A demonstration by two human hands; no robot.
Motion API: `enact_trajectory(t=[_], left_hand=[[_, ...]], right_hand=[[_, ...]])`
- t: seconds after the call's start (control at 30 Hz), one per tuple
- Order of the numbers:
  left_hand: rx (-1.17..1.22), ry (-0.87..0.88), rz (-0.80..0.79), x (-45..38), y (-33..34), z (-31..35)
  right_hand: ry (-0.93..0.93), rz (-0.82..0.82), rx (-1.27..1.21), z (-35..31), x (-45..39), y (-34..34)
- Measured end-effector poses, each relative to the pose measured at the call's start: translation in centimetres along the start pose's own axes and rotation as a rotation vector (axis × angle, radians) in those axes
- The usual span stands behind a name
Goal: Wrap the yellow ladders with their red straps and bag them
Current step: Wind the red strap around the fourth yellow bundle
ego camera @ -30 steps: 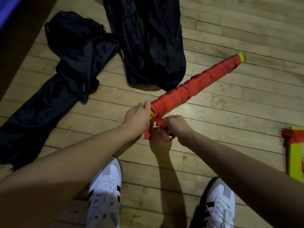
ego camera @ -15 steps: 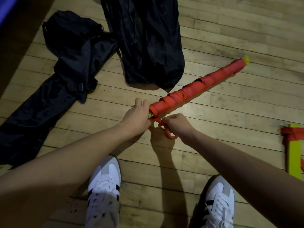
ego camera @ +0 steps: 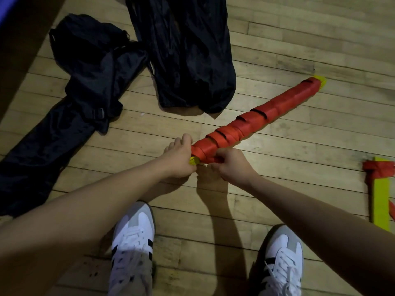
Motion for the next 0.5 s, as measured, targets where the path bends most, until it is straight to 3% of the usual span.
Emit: enact_trajectory(t=[0.17,0.27,0.5], left_hand=[[-0.174,0.027,0.077,0.2,-0.6,0.7],[-0.089,0.026,0.113,0.2,-1.1,0.8],[-0.117,0.012,0.232,0.4,-2.1,0.6]], right_hand=[[-0.058,0.064,0.085,-0.3,0.9,-0.1],[-0.14,0.077,0.166,-1.0,1.2,-0.3],[-0.525,0.161,0.336,-3.5,1.3,-1.6]])
Point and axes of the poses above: each hand's wrist, its own x-axis away from the middle knuckle, its own y-axis out of the palm, z = x × y, the point moved 6 cm from there along -x, towards the middle knuckle, and after that the axes turned 8 degrees about -x, right-handed, at the moved point
